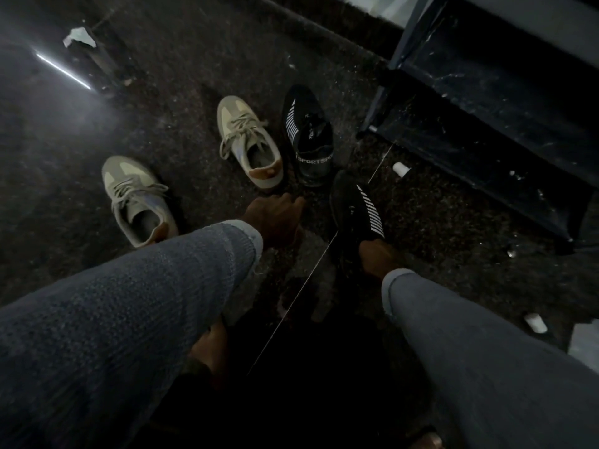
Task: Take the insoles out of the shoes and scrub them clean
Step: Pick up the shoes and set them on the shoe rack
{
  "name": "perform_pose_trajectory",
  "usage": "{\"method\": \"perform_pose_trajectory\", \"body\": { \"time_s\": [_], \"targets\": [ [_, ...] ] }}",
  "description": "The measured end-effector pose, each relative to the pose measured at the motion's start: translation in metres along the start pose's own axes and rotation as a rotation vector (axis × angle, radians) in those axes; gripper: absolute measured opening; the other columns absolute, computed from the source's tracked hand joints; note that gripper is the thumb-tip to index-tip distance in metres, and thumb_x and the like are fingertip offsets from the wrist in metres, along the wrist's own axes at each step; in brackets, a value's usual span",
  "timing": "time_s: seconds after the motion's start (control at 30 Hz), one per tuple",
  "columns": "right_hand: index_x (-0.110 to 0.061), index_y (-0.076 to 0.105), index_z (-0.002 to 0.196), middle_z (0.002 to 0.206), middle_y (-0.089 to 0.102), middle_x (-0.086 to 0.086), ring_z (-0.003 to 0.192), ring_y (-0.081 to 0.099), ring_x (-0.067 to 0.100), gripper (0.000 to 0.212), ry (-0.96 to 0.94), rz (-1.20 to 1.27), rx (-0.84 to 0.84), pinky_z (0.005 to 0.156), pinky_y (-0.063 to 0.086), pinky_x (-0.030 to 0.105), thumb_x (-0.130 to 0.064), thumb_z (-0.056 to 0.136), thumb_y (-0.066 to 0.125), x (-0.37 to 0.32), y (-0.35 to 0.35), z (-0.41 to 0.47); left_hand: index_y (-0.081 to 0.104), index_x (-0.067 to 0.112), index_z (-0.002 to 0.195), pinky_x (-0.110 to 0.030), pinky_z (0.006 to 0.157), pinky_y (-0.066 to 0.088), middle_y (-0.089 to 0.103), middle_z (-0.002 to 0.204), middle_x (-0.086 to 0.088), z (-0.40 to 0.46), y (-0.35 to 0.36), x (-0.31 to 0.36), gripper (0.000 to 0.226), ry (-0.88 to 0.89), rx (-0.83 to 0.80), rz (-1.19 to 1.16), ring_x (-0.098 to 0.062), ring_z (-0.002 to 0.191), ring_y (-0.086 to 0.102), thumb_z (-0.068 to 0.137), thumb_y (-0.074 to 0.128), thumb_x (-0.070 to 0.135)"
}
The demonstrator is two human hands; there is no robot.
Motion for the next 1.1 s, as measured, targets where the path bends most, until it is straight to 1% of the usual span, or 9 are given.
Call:
{"method": "perform_pose_trajectory", "body": {
  "time_s": [0.2, 0.3, 0.4, 0.5, 0.57, 0.7, 0.8, 1.0, 1.1],
  "targets": [
    [-0.001, 0.06, 0.113, 0.117, 0.061, 0.02, 0.107, 0.06, 0.037, 0.024, 0.014, 0.017, 0.082, 0.086, 0.05, 0.04, -0.009, 0.093, 0.049, -0.003, -0.029, 0.002, 0.032, 0.008, 0.14, -0.042, 0.079, 0.045, 0.049, 0.129, -0.014, 0.002, -0.001, 0.0, 0.052, 0.003, -0.015, -0.001, -0.034, 0.111, 0.056, 0.095, 0.046, 0.03],
    [-0.007, 0.058, 0.12, 0.123, 0.059, 0.014, 0.112, 0.058, 0.032, 0.036, -0.023, 0.046, 0.073, 0.086, 0.048, 0.036, -0.031, 0.094, 0.054, -0.011, -0.036, 0.002, 0.033, 0.008, 0.139, -0.043, 0.081, 0.046, 0.05, 0.129, -0.014, 0.002, 0.002, -0.001, 0.051, 0.004, 0.006, -0.01, -0.035, 0.112, 0.056, 0.095, 0.045, 0.031],
    [-0.01, 0.06, 0.114, 0.116, 0.063, 0.014, 0.109, 0.06, 0.032, 0.047, -0.016, 0.021, 0.31, 0.089, 0.044, 0.037, -0.05, 0.092, 0.05, -0.032, -0.06, -0.002, 0.034, 0.009, 0.139, -0.043, 0.084, 0.046, 0.05, 0.129, -0.013, 0.001, 0.008, -0.007, 0.053, 0.008, 0.004, -0.027, -0.034, 0.113, 0.055, 0.095, 0.045, 0.036],
    [-0.012, 0.061, 0.11, 0.116, 0.061, 0.014, 0.109, 0.057, 0.033, 0.037, -0.127, -0.055, 0.566, 0.093, 0.037, 0.039, -0.043, 0.092, 0.051, -0.06, -0.089, 0.006, 0.035, 0.009, 0.138, -0.043, 0.086, 0.047, 0.049, 0.13, -0.013, -0.002, 0.013, -0.017, 0.052, 0.006, -0.014, -0.046, -0.032, 0.115, 0.054, 0.095, 0.044, 0.037],
    [-0.011, 0.054, 0.119, 0.126, 0.051, 0.016, 0.116, 0.05, 0.035, 0.039, -0.271, -0.023, 0.649, 0.094, 0.036, 0.043, -0.033, 0.088, 0.056, -0.076, -0.104, 0.02, 0.035, 0.009, 0.138, -0.043, 0.086, 0.049, 0.049, 0.131, -0.013, -0.003, 0.018, -0.025, 0.051, -0.001, -0.008, -0.06, -0.033, 0.114, 0.055, 0.095, 0.045, 0.035],
    [-0.009, 0.028, 0.146, 0.154, 0.023, 0.015, 0.143, 0.021, 0.032, 0.072, -0.331, -0.001, 0.546, 0.111, 0.028, 0.046, -0.023, 0.085, 0.063, -0.102, -0.125, 0.061, 0.036, 0.009, 0.138, -0.049, 0.089, 0.049, 0.048, 0.135, -0.013, -0.002, 0.024, -0.039, 0.055, -0.028, -0.008, -0.082, -0.034, 0.116, 0.055, 0.092, 0.049, 0.036],
    [-0.009, 0.015, 0.15, 0.154, 0.024, 0.015, 0.146, 0.013, 0.032, 0.084, -0.256, -0.038, 0.435, 0.115, 0.022, 0.048, -0.025, 0.085, 0.066, -0.11, -0.128, 0.083, 0.036, 0.009, 0.137, -0.047, 0.088, 0.049, 0.048, 0.135, -0.013, -0.003, 0.027, -0.042, 0.052, -0.042, 0.019, -0.072, -0.035, 0.115, 0.054, 0.092, 0.047, 0.032],
    [-0.005, 0.05, 0.123, 0.125, 0.054, 0.017, 0.118, 0.047, 0.036, 0.035, -0.267, -0.138, 0.548, 0.095, 0.04, 0.044, -0.015, 0.09, 0.053, -0.117, -0.109, 0.074, 0.036, 0.009, 0.137, -0.048, 0.087, 0.05, 0.048, 0.132, -0.014, -0.002, 0.028, -0.047, 0.05, -0.042, 0.011, -0.079, -0.035, 0.115, 0.055, 0.093, 0.047, 0.03],
    [-0.009, 0.053, 0.116, 0.118, 0.058, 0.014, 0.11, 0.053, 0.035, 0.027, -0.349, -0.122, 0.512, 0.086, 0.043, 0.042, -0.022, 0.093, 0.052, -0.12, -0.088, 0.052, 0.038, 0.01, 0.134, -0.045, 0.083, 0.049, 0.05, 0.129, -0.014, -0.003, 0.025, -0.045, 0.047, -0.039, 0.048, -0.062, -0.035, 0.113, 0.056, 0.093, 0.046, 0.031]
  ]
}}
Point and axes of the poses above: each hand's wrist, its own z-axis towards the middle knuckle, its own y-axis out of the palm, x = y × z, the point moved 3 cm from there along z, towards the middle knuckle
